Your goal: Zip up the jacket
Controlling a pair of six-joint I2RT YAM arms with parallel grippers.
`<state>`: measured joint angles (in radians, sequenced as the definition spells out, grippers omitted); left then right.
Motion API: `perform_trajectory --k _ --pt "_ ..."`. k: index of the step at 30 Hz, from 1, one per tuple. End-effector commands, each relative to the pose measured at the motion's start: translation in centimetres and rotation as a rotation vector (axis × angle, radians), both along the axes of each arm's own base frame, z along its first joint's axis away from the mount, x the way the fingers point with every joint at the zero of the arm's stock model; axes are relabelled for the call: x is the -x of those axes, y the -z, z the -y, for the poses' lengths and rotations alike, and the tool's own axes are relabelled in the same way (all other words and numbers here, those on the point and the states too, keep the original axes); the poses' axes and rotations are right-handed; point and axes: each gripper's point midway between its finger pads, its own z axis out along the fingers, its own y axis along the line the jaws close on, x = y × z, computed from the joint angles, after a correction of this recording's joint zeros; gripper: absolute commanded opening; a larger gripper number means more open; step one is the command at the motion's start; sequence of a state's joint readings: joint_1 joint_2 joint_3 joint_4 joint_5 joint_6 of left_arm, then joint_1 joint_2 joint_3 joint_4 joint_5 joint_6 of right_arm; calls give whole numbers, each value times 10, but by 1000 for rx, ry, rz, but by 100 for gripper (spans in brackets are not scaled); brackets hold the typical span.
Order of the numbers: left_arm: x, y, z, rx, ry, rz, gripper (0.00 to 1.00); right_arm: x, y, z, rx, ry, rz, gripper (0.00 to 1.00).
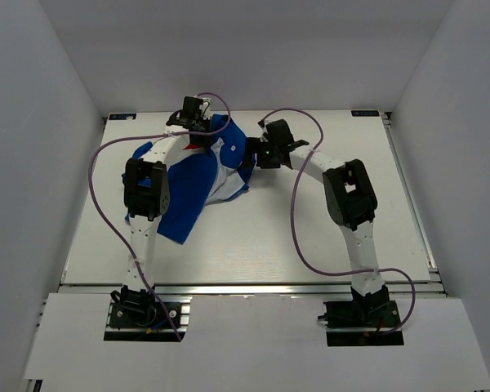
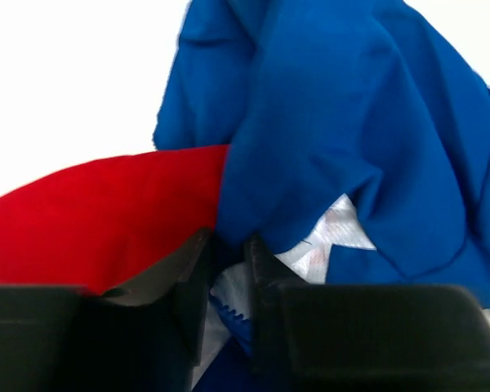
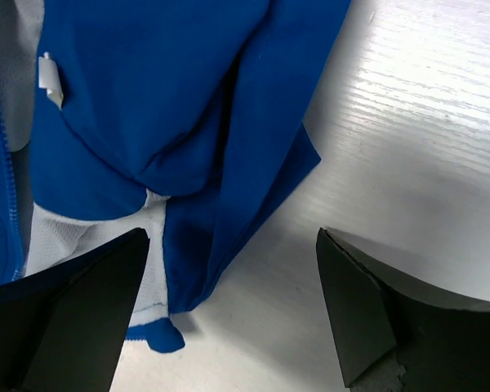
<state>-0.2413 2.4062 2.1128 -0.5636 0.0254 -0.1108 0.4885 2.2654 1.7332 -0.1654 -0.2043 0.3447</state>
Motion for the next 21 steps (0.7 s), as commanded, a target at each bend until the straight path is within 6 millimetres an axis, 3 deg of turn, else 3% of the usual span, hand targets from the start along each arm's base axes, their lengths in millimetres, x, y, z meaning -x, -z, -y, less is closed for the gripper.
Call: perform_trajectory --k 1,3,5,6,8,9,10,11,12,14,15,16,17,18,19,20,21 --pt "-2 -25 12 55 69 41 30 -13 -10 -15 -40 3 39 88" --pt "-4 -31 14 65 75 54 22 -16 -5 -23 -70 -15 51 82" --pt "-8 -41 13 62 63 86 0 -20 -6 -28 -92 -24 57 61" --pt "-12 -59 8 51 43 129 0 -23 -8 -34 -107 -41 53 45" --pt "-14 -80 6 44 42 178 0 -25 -11 -39 -123 -61 60 24" --pt "-12 -103 5 49 39 217 0 -28 -13 -40 -128 -57 70 0" --pt "-11 -118 4 52 38 248 0 -34 -20 -40 -134 -50 106 0" --pt "-9 -131 2 53 33 270 0 -38 -39 -36 -132 -38 150 0" --pt "-3 -165 -1 58 24 324 0 -45 -53 -28 -104 -7 204 0" --pt "8 -195 -6 62 14 372 0 -49 -80 -13 -49 8 325 0" --pt "26 -242 -8 87 25 451 0 -51 -132 1 -38 55 437 0" --pt "36 -247 -8 94 34 469 0 -52 -157 10 -11 63 520 0" --pt "47 -265 -9 111 38 507 0 -39 -199 22 -17 77 599 0" --pt "59 -282 -10 127 45 541 0 -36 -223 35 4 119 657 0" --pt "88 -335 -12 164 67 657 0 -29 -243 43 6 127 700 0" --pt "102 -335 -15 173 63 661 0 -21 -264 50 8 132 749 0" --pt "117 -350 -17 186 69 698 0 1 -297 61 -15 138 803 0"
